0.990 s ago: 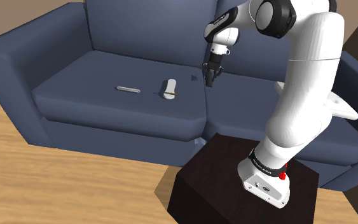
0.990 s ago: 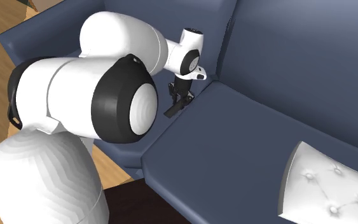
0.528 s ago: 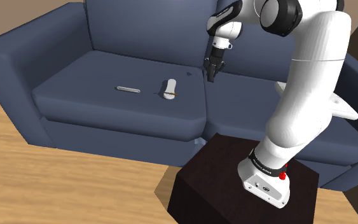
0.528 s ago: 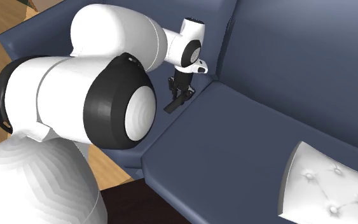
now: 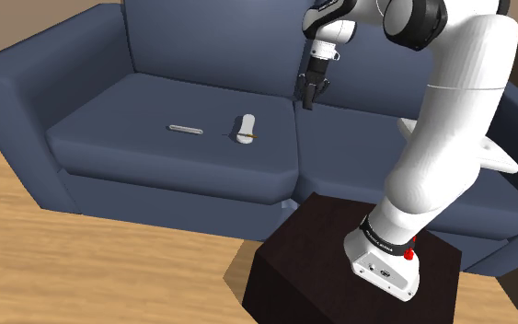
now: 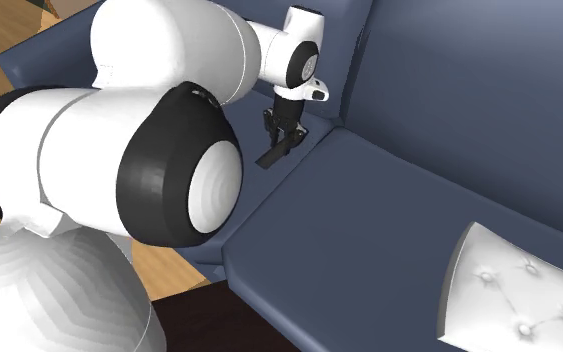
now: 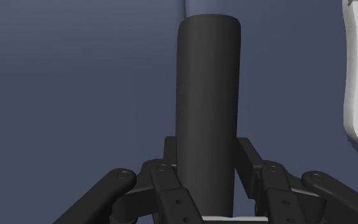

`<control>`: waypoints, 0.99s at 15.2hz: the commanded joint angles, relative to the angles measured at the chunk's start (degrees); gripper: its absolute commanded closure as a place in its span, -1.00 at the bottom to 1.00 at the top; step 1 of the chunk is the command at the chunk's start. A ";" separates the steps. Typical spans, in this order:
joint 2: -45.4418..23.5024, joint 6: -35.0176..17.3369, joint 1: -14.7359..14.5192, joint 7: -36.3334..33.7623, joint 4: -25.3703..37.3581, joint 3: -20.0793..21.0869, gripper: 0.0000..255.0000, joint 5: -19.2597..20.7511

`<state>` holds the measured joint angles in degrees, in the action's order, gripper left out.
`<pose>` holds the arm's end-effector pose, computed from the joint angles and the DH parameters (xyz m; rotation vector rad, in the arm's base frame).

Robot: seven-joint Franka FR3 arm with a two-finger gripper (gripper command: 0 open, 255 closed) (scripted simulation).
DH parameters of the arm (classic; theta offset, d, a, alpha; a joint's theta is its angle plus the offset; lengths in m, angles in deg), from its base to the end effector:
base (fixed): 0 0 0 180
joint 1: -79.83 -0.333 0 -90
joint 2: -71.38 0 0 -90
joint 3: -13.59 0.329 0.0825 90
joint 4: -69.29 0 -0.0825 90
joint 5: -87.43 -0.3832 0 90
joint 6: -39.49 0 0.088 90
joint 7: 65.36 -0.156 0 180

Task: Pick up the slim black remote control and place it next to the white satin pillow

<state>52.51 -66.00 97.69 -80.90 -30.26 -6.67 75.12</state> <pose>0.5060 -0.3468 0.3472 -2.6304 1.4527 0.2725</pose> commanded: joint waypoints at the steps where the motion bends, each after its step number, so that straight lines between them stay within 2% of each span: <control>1: 0.40 1.43 0.05 -0.19 1.06 -0.10 1.00 0.22; 6: 1.40 4.49 0.03 -0.73 3.22 -0.26 1.00 0.70; 15: 15.63 -0.01 2.52 4.78 -15.04 -4.28 1.00 6.81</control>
<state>66.84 -65.35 99.82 -76.81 -43.42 -10.49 81.26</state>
